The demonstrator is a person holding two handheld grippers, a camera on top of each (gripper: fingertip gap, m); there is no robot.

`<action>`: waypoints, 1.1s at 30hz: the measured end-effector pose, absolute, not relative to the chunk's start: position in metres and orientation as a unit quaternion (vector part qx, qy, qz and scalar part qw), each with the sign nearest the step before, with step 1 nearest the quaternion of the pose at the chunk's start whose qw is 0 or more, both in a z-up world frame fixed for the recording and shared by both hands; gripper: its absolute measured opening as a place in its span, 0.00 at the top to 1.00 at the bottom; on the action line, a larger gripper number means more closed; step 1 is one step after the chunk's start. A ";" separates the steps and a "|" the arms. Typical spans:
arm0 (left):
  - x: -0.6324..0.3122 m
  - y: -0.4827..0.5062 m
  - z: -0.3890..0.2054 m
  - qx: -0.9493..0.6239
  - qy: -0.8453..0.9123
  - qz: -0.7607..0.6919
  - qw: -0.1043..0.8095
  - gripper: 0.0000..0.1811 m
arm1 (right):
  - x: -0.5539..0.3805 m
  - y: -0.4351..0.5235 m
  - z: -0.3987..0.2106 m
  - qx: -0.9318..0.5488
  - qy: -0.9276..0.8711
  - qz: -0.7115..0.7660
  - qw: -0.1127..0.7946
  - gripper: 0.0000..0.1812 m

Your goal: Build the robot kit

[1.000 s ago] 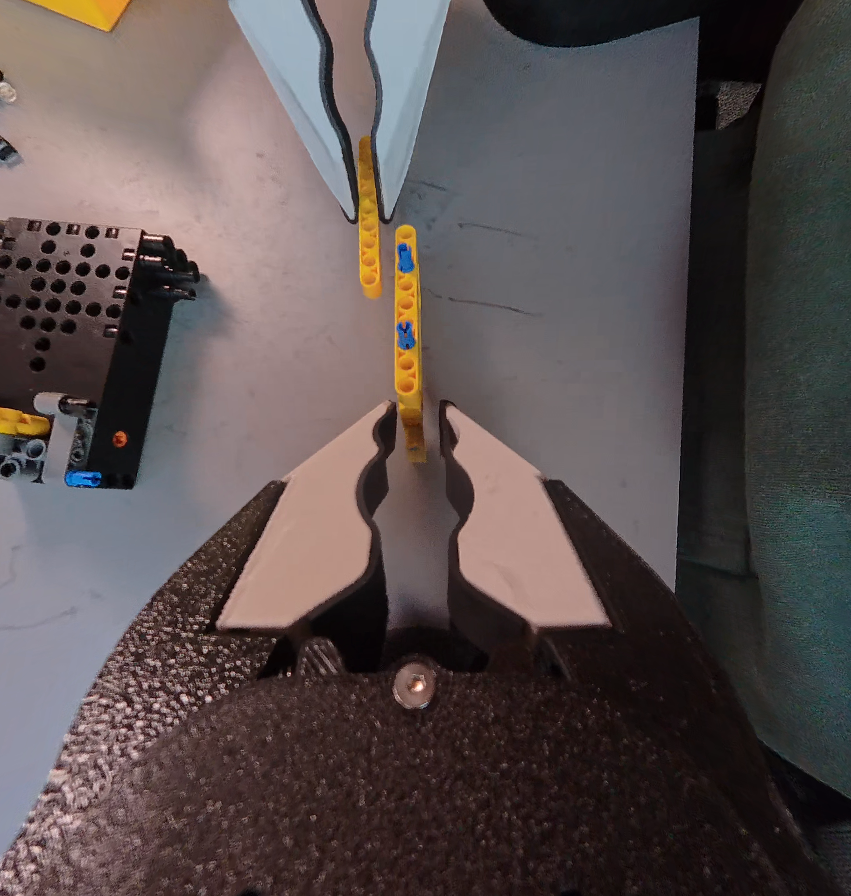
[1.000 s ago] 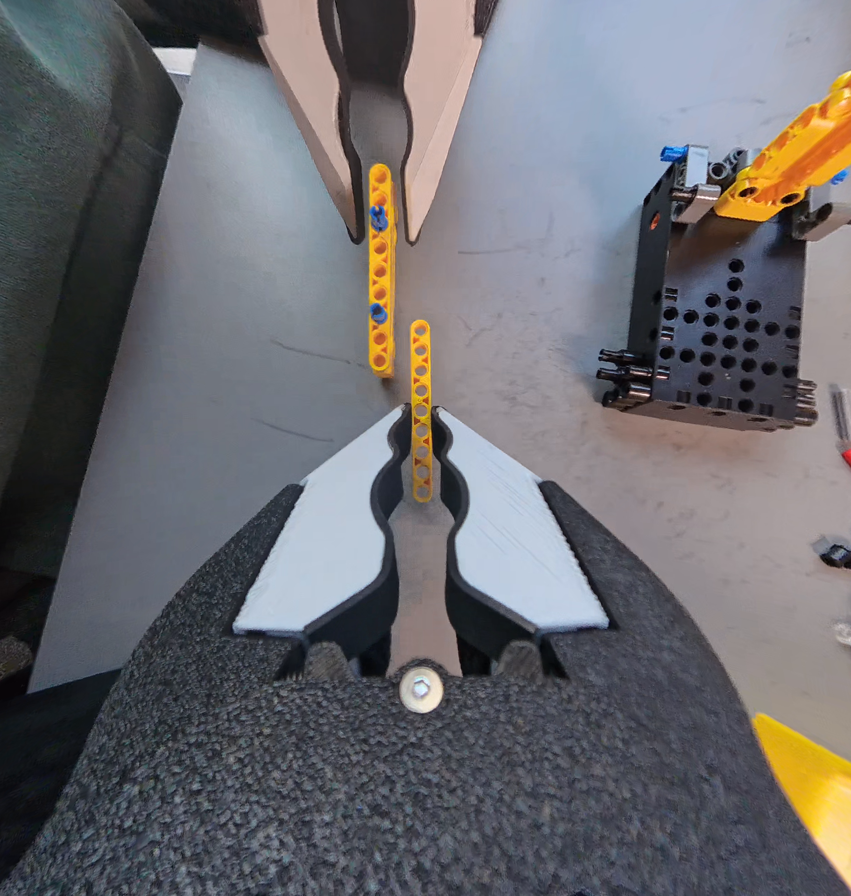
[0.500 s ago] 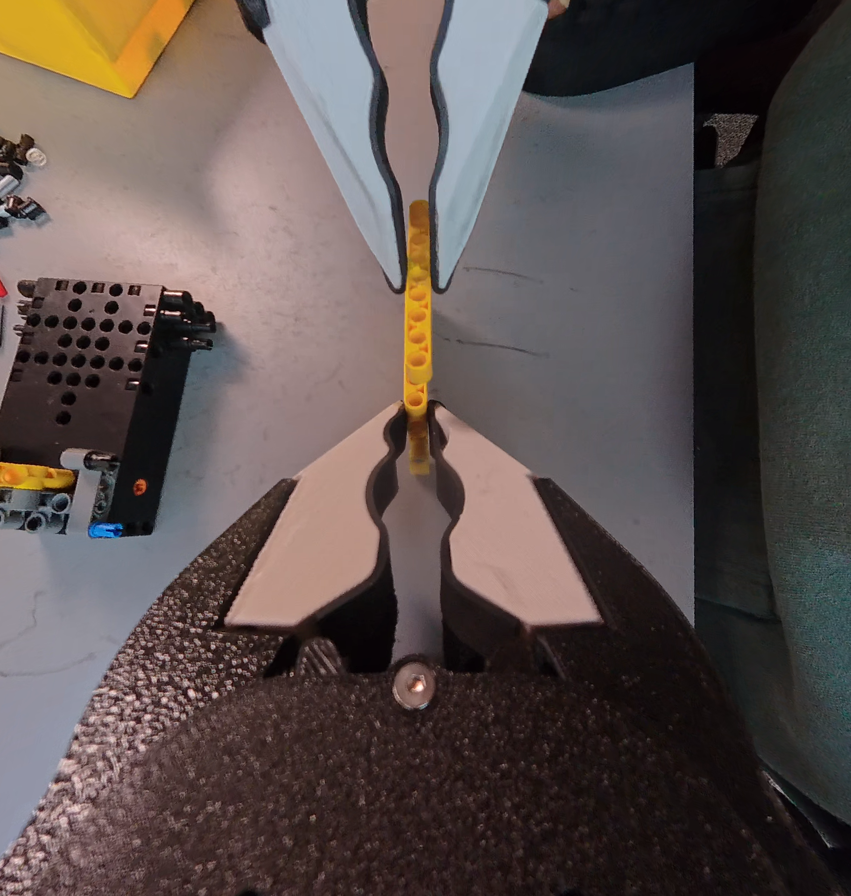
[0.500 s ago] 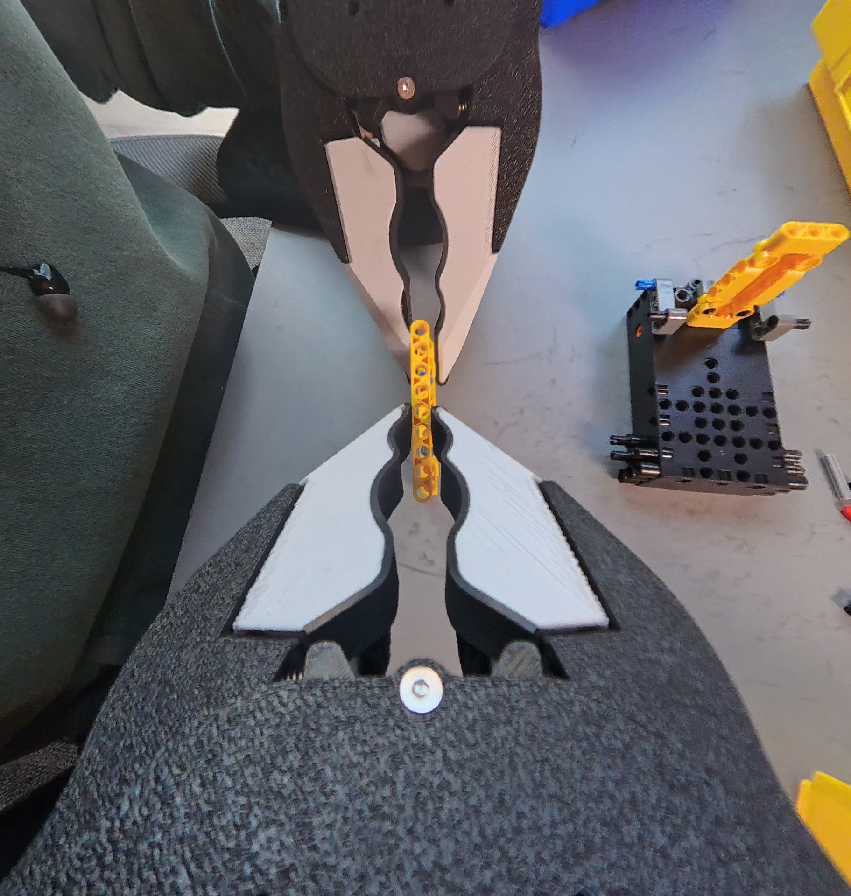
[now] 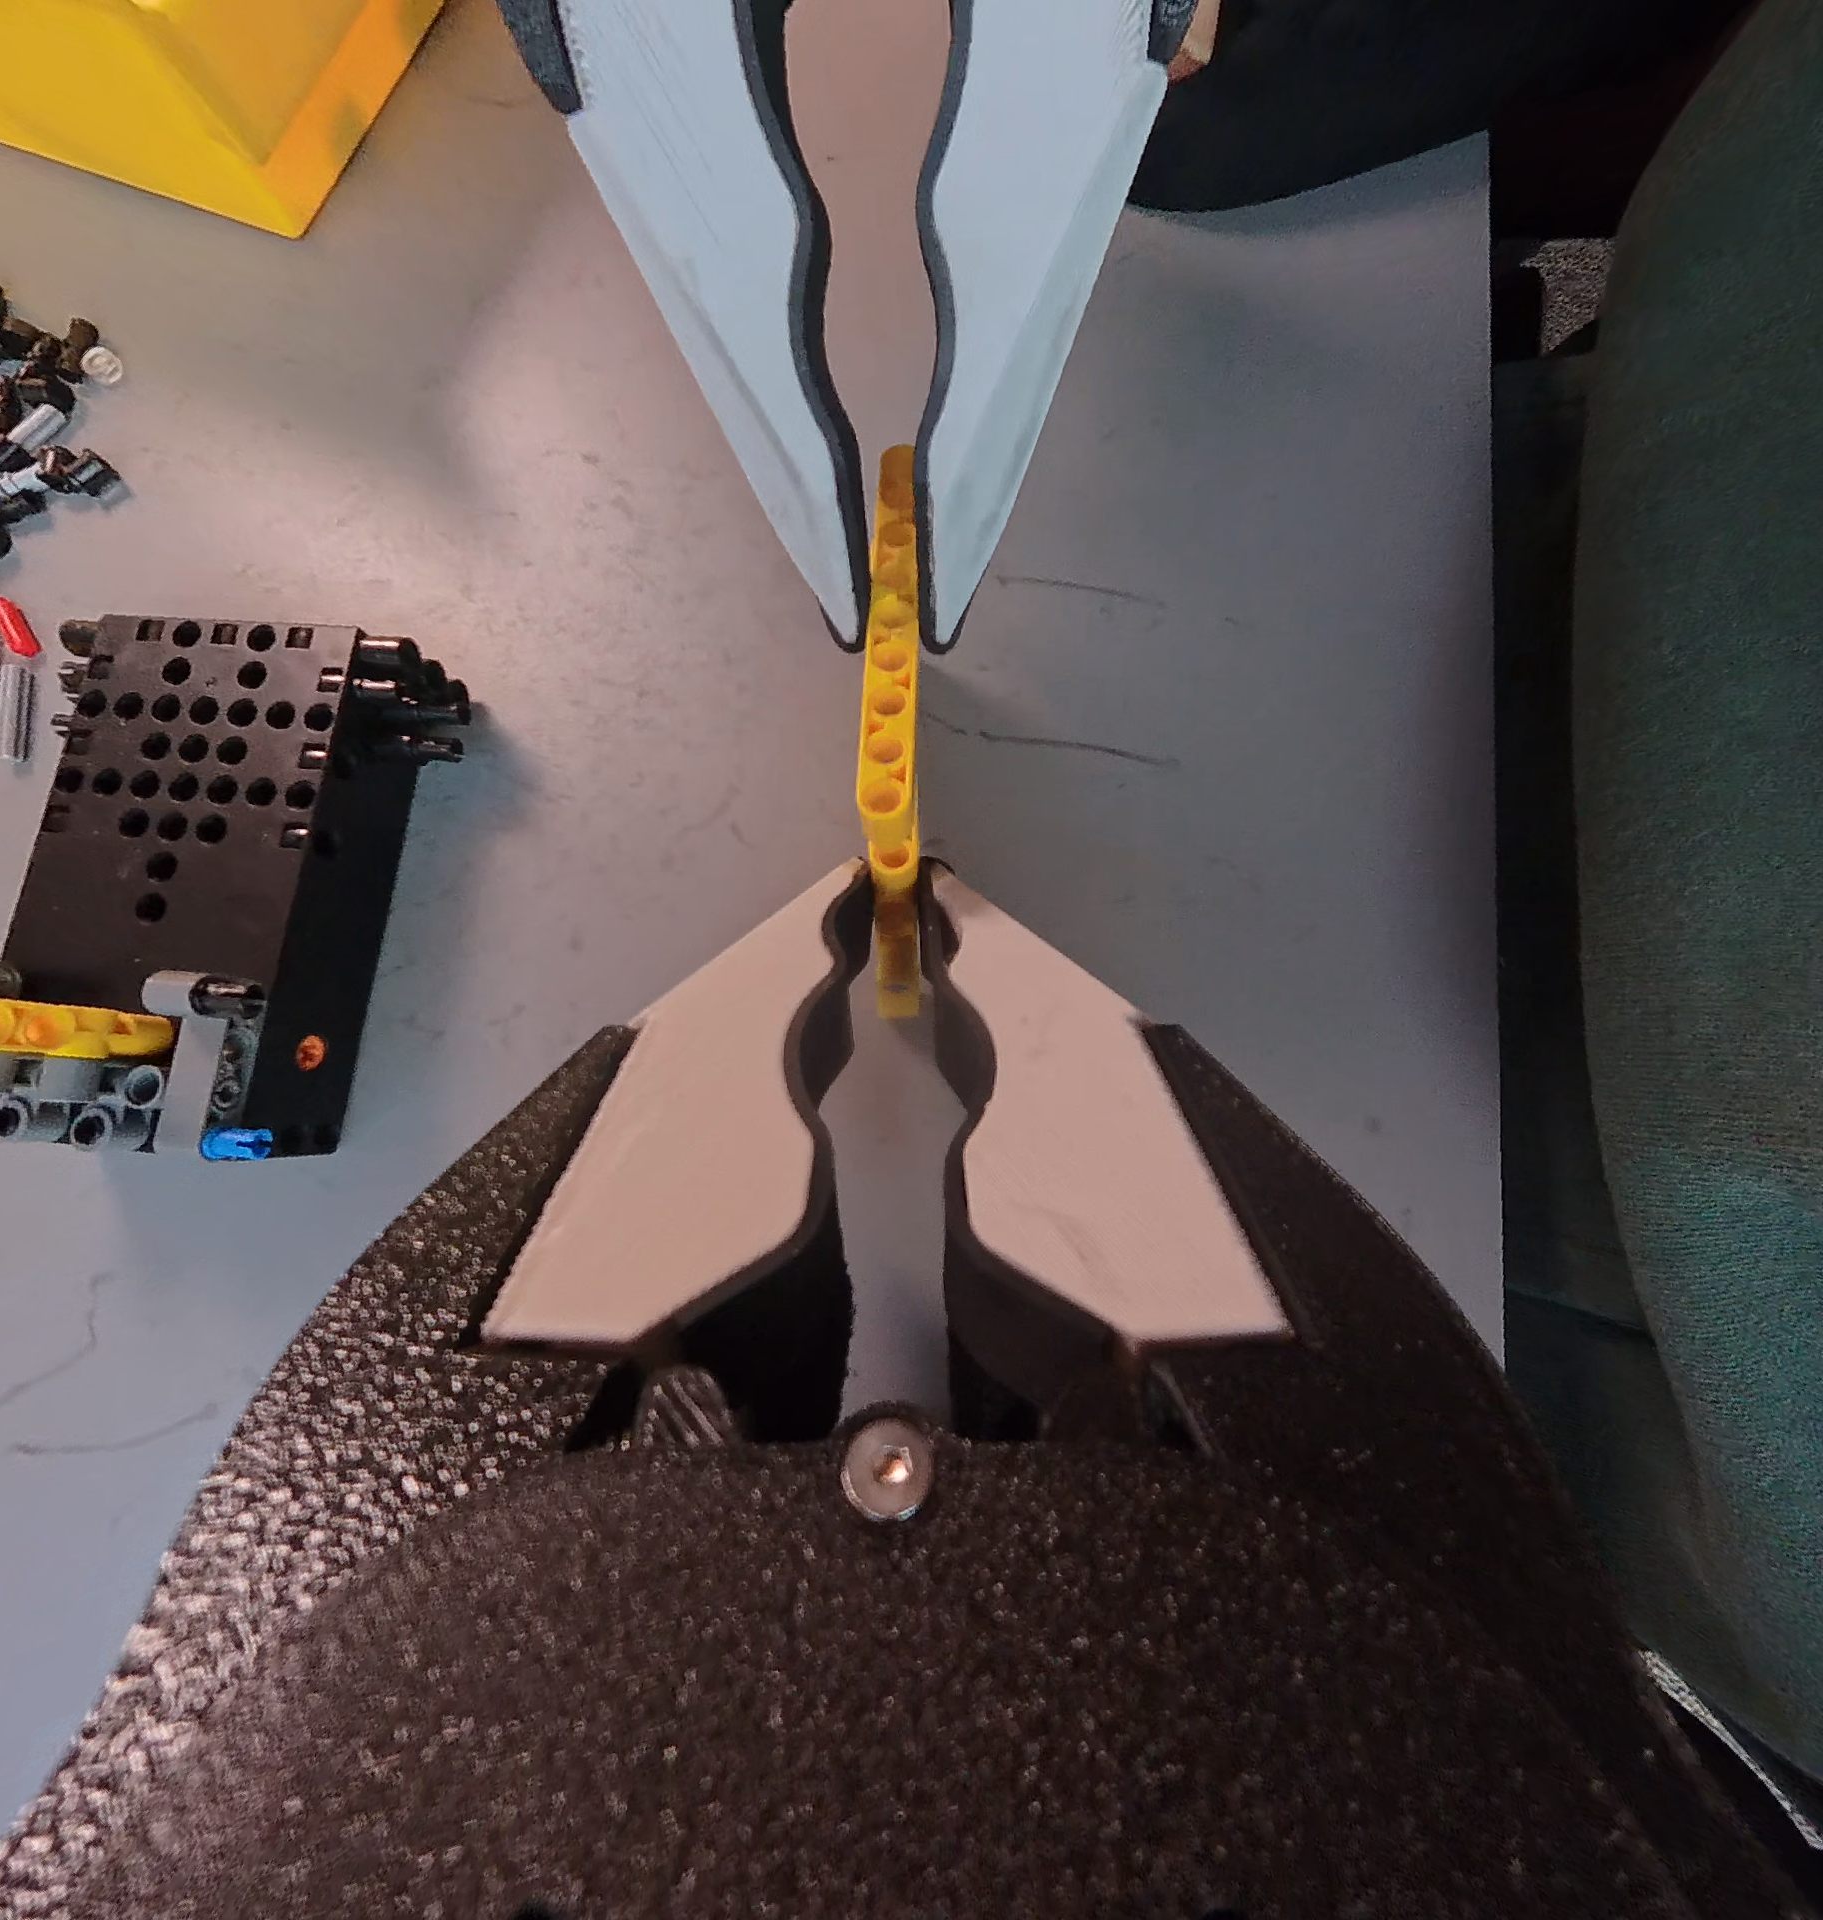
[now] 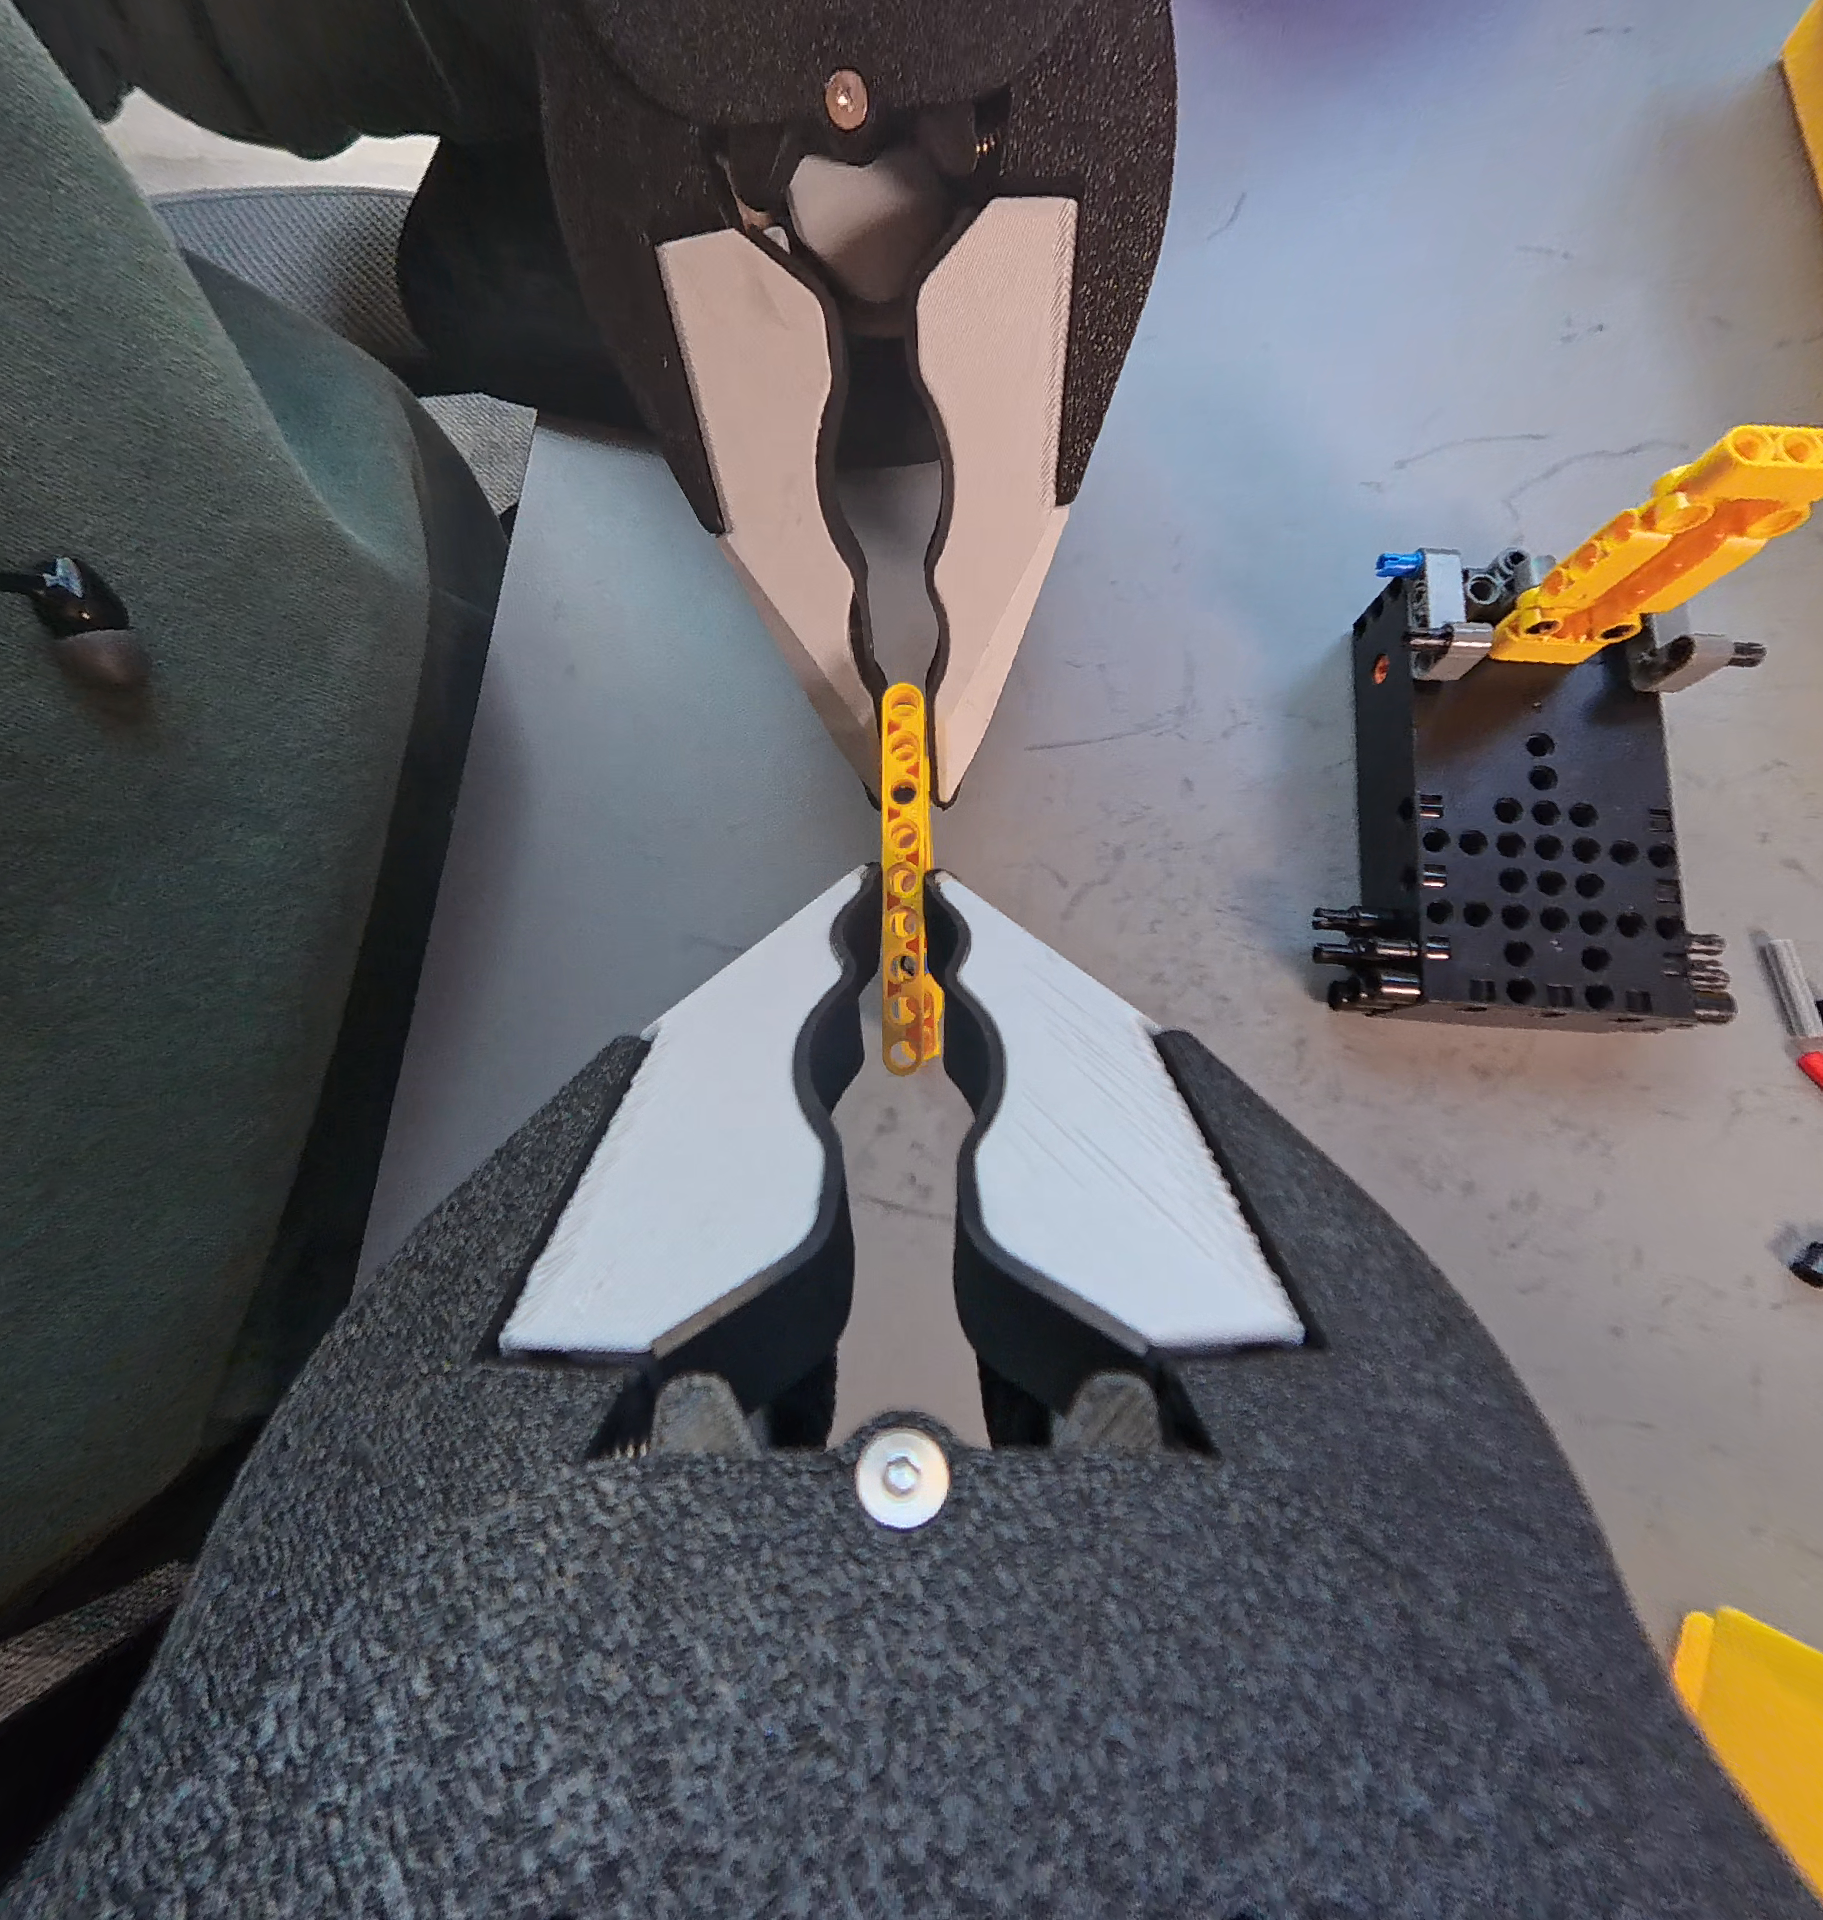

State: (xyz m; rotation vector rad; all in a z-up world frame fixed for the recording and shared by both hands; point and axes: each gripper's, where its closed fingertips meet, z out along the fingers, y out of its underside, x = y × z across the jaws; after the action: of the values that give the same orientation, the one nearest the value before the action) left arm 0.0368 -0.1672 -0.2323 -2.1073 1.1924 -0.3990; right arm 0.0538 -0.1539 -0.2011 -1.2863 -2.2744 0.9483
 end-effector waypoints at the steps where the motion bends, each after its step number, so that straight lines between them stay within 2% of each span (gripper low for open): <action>1: 0.037 -0.167 -0.232 -0.808 0.458 -0.153 0.338 0.96 | 0.054 -0.154 -0.201 -0.456 -0.805 0.334 0.178 0.96; 28: 0.038 -0.168 -0.232 -0.806 0.458 -0.156 0.342 0.96 | 0.053 -0.155 -0.202 -0.458 -0.814 0.317 0.167 0.96; 33: 0.036 -0.167 -0.233 -0.807 0.457 -0.147 0.343 0.88 | 0.054 -0.165 -0.210 -0.448 -0.821 0.305 0.178 0.96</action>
State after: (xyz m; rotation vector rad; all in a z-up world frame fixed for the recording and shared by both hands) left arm 0.0364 -0.1666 -0.2331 -2.0986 1.1878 -0.3809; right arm 0.0535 -0.1649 -0.2104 -1.2669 -2.3237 0.8627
